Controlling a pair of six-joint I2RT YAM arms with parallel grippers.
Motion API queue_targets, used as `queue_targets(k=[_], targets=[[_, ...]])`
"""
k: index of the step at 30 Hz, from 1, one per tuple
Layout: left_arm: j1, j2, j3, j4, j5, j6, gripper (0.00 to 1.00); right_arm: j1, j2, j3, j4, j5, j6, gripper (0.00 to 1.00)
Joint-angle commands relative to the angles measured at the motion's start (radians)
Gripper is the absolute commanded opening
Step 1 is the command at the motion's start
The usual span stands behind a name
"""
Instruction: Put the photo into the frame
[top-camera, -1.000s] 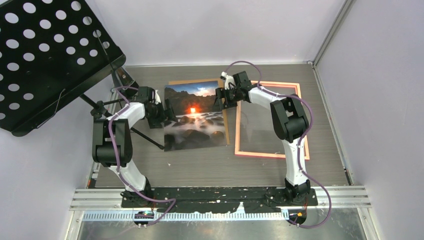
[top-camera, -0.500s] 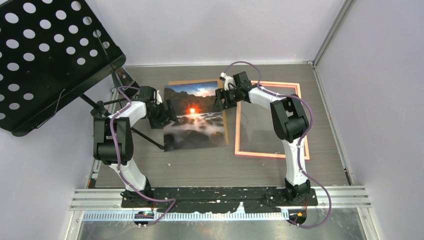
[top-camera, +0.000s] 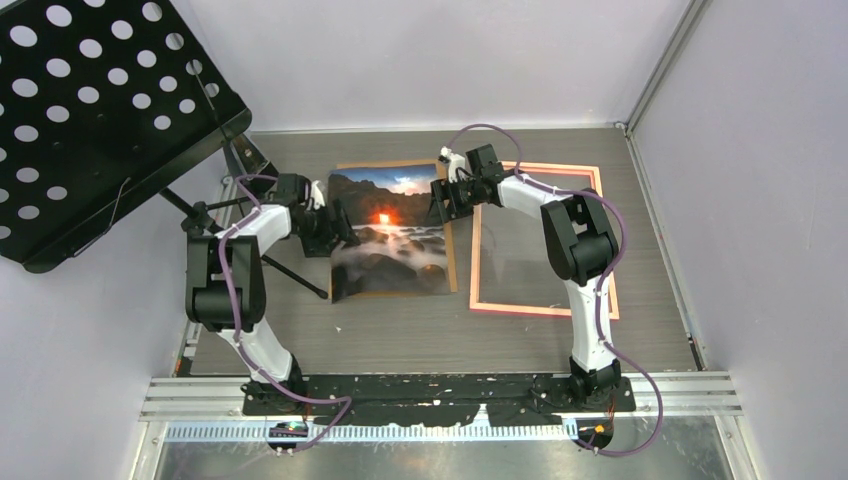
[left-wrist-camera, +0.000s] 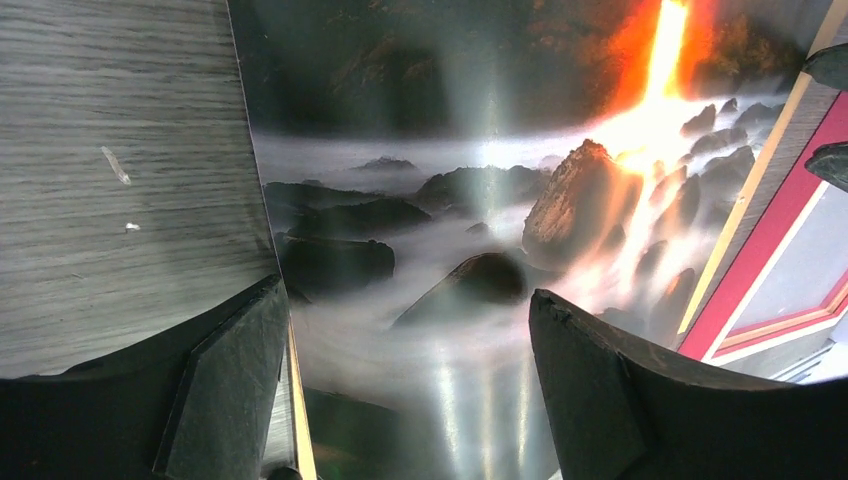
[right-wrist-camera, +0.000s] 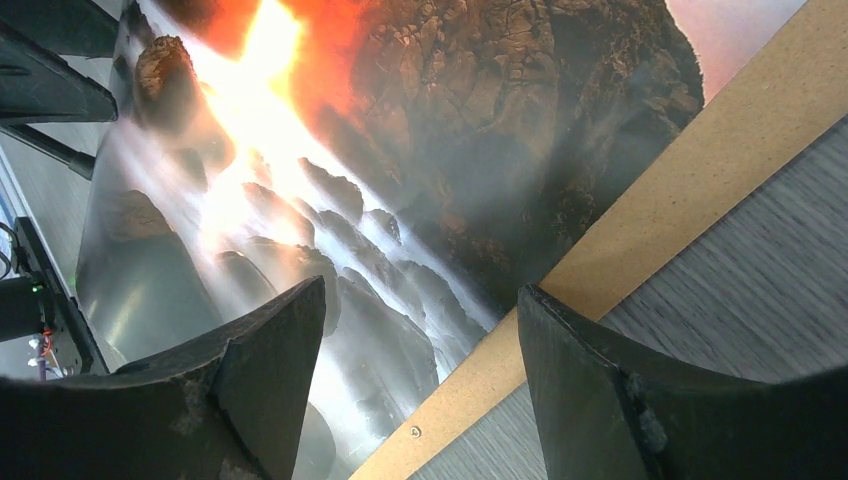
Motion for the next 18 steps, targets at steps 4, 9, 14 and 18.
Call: queue_targets(k=[4,9,14,18], targets=[[-0.003,-0.072,-0.017,0.126,0.181,-0.010,0.82,0.009,0.002,-0.039,-0.094,0.004,-0.011,0.77],[-0.004,-0.096,-0.040,0.165,0.212,-0.018,0.82,0.009,0.004,-0.038,-0.095,0.009,-0.012,0.77],[-0.003,-0.123,-0.046,0.161,0.172,0.000,0.86,0.009,0.008,-0.036,-0.098,0.021,-0.019,0.77],[-0.004,-0.129,-0.051,0.171,0.166,0.009,0.89,0.009,0.013,-0.033,-0.104,0.026,-0.027,0.76]])
